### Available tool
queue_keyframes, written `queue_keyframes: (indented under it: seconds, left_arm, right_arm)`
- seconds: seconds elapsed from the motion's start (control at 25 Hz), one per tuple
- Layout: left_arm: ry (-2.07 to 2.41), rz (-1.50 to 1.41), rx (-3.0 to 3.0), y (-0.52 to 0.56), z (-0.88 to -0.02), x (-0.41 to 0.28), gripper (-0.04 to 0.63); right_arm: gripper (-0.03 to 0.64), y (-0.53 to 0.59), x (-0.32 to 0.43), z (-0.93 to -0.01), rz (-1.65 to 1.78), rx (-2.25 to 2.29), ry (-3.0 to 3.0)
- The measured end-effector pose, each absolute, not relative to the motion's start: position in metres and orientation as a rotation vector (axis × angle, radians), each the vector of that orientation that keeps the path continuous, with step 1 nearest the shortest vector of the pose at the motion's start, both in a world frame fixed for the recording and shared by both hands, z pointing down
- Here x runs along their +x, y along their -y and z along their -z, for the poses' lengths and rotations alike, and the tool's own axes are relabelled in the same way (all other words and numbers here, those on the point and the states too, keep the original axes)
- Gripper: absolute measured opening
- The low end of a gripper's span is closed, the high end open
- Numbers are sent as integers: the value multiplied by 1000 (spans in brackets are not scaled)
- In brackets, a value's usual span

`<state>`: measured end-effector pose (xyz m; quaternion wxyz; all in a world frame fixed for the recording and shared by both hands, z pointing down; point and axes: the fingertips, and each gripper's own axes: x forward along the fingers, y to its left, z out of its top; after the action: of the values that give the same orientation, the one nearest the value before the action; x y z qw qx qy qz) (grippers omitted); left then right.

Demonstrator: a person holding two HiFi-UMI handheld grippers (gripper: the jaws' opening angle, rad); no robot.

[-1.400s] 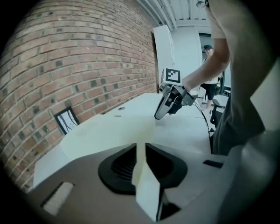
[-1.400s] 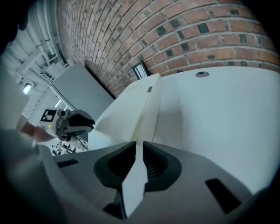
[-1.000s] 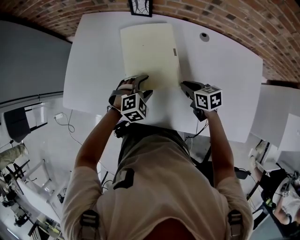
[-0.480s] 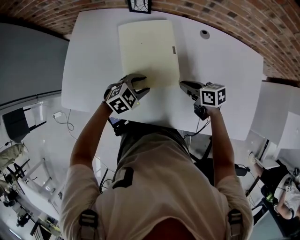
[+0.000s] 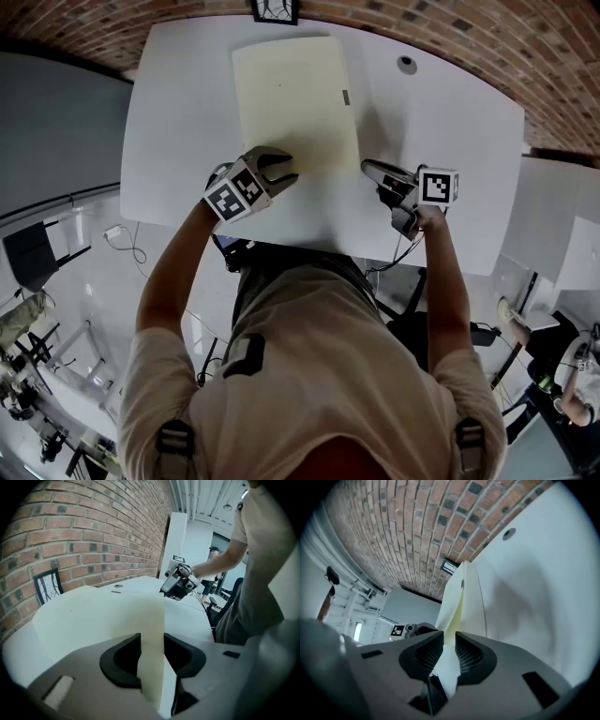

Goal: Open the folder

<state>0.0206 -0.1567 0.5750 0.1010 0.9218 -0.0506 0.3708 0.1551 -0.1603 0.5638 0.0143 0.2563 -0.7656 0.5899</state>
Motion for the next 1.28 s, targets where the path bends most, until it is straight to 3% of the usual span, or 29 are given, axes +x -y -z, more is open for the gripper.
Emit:
queue_keyframes:
  seconds: [0.12,0.2,0.36,0.44,0.52,0.72,0.8,0.96,1.28]
  left_arm:
    - [133,-1086,2724,156,-575,20,139]
    - [124,-1085,2730,156,-574,20,138]
    - [106,-1083,2729,155,-574,19,132]
    - [96,-1086,2728,155,-574,20,130]
    - [93,-1086,2732,155,-574,20,129]
    - [171,-1096,2794,156,-566,21,140]
    - [232,-1120,2850,157,-557,25,146]
    - [319,-1190,2914,153,-551,27,250]
    - [564,-1145,2966,160,-530,27,268]
  right_arm:
    - [43,160,148,-550,-2007,720,2437]
    - [128,160,142,-539,-2076,644,2481]
    - [135,163,123,-546,-2009,629,2454]
    - [115,165,120,-553,-1949,690,2410]
    - [35,168,121,-558,-1871,771,2369]
    - [7,172,117,-534,-1953,806,2425]
    - [6,176,116,-515,-1992,789,2506]
    - [6,185,114,-506,-1971,810,2535]
    - [6,183,105,-503,-2000,758,2549]
